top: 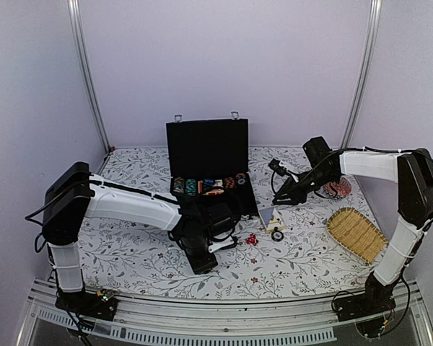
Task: Pack up texas hold em set
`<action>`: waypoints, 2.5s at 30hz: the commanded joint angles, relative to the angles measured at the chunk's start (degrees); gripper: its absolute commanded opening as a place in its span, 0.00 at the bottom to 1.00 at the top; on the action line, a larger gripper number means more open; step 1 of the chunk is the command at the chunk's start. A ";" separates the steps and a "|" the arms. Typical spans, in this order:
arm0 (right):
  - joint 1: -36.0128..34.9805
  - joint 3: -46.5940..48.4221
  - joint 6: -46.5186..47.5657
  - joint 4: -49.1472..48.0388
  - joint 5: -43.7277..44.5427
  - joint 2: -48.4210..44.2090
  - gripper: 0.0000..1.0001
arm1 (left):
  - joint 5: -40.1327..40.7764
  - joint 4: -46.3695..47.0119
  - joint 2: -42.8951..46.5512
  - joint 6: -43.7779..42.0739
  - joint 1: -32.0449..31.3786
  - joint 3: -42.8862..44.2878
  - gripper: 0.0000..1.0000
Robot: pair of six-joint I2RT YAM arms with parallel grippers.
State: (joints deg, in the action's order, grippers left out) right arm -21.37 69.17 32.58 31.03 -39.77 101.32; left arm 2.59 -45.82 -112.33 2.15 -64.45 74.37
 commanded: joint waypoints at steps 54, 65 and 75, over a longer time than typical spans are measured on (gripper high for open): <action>-0.08 0.53 0.03 0.35 -1.90 0.98 0.32 | 17.59 17.26 6.13 15.36 24.44 -0.73 0.36; -0.13 0.68 0.03 0.48 -2.07 2.02 0.32 | 15.91 19.82 4.53 15.25 26.06 -2.90 0.36; -0.12 0.88 0.03 0.76 -2.07 2.62 0.32 | 15.50 20.16 2.68 14.90 26.69 -2.65 0.36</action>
State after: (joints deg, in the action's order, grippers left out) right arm -21.37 69.17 32.58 31.29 -40.86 102.65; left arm 18.44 -27.05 -108.66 16.80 -38.98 72.16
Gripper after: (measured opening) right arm 0.317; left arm 0.376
